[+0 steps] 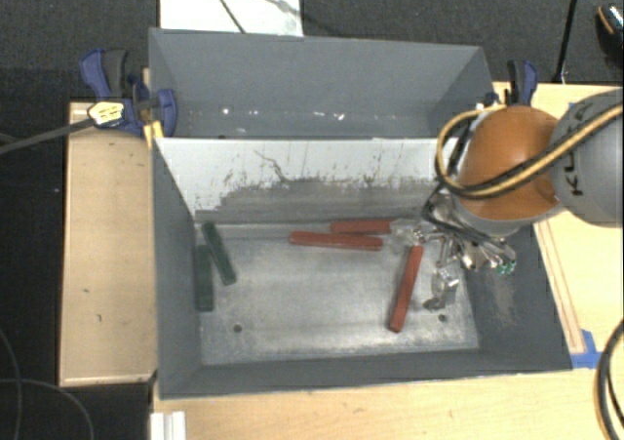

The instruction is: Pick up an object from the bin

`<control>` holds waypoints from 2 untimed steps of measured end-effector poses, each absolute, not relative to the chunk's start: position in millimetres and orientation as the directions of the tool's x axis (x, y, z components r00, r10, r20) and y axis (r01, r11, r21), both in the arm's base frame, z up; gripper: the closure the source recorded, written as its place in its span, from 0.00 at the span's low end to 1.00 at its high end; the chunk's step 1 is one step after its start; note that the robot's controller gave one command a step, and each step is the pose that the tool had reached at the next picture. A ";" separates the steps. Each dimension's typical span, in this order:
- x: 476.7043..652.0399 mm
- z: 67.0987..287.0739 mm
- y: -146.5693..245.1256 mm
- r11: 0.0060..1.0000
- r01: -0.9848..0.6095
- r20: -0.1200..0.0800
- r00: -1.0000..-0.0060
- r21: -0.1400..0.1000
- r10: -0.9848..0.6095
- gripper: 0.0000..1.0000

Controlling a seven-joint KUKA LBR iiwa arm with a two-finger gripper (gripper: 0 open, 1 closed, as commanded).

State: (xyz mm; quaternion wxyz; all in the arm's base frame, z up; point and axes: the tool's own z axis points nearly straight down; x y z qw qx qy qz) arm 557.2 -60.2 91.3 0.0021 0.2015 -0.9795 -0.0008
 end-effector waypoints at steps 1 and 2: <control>535.0 69.5 -35.3 0.728 -0.686 0.000 -0.728 0.003 -0.686 0.00; 536.0 70.5 -36.0 0.729 -0.685 -0.002 -0.729 0.000 -0.685 1.00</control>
Offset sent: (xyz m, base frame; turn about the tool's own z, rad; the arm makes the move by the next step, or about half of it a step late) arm -0.0217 0.0237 -0.0213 -0.3491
